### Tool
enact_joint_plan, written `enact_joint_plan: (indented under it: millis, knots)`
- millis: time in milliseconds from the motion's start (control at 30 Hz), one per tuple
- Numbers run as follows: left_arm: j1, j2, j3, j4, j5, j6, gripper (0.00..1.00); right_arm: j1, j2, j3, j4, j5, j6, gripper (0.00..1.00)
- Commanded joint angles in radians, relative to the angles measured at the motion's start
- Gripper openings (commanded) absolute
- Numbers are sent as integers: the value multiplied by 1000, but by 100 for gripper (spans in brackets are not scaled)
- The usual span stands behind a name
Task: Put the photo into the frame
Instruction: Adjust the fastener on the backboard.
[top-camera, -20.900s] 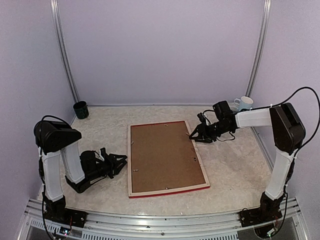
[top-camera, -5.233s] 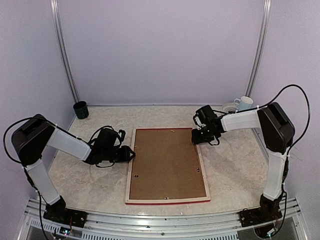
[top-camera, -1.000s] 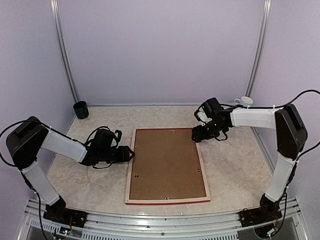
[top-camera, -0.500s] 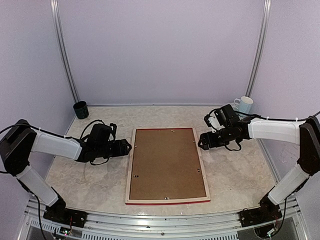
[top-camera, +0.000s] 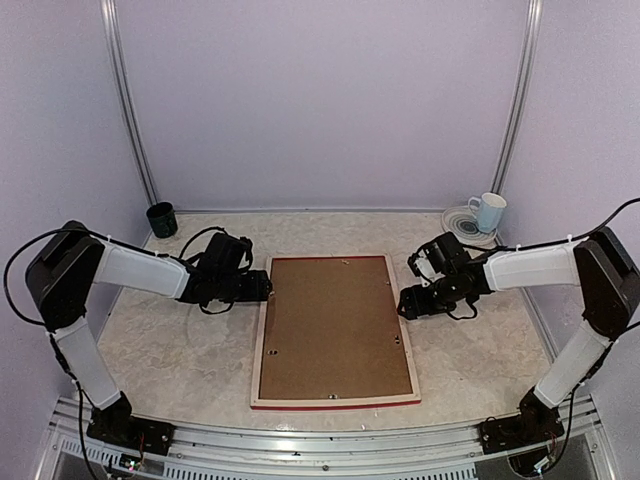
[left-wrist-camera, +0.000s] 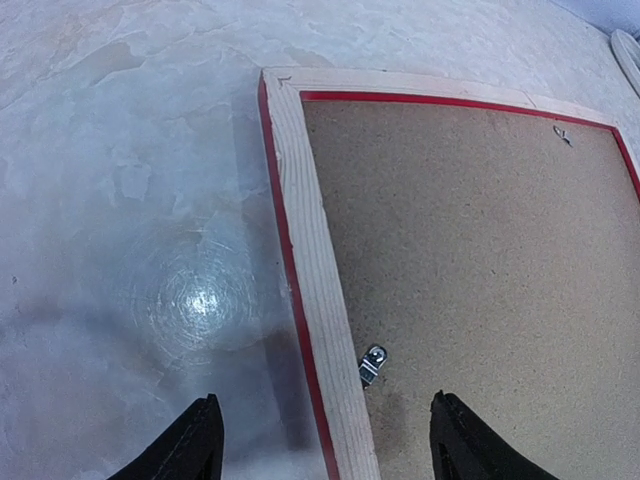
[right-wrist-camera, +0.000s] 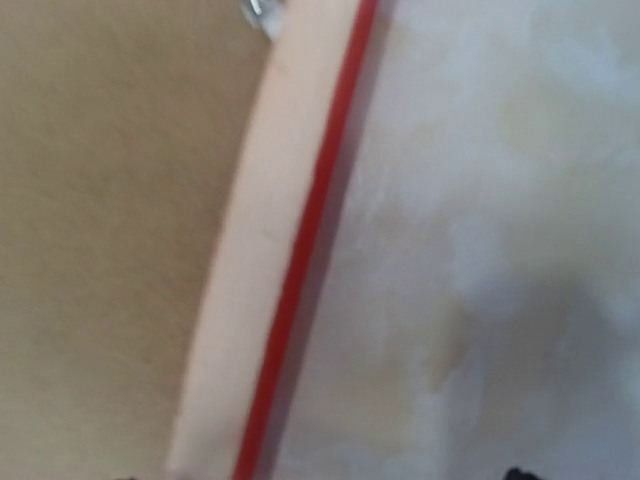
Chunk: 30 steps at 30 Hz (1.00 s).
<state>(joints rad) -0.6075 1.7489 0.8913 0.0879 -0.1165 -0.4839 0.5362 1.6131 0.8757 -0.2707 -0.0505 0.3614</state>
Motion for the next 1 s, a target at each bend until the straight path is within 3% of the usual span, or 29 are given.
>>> enact_joint_plan:
  millis: [0, 400, 633, 967]
  knots:
    - [-5, 41, 30, -27, -22, 48, 70, 8, 32, -29, 51, -20, 22, 78]
    - [-3, 97, 43, -17, -5, 54, 64, 23, 67, -32, 92, -72, 37, 70]
    - [2, 105, 53, -22, -20, 59, 62, 24, 103, -35, 103, -75, 43, 44]
    - [6, 151, 73, -5, -20, 72, 58, 25, 103, -35, 102, -64, 39, 41]
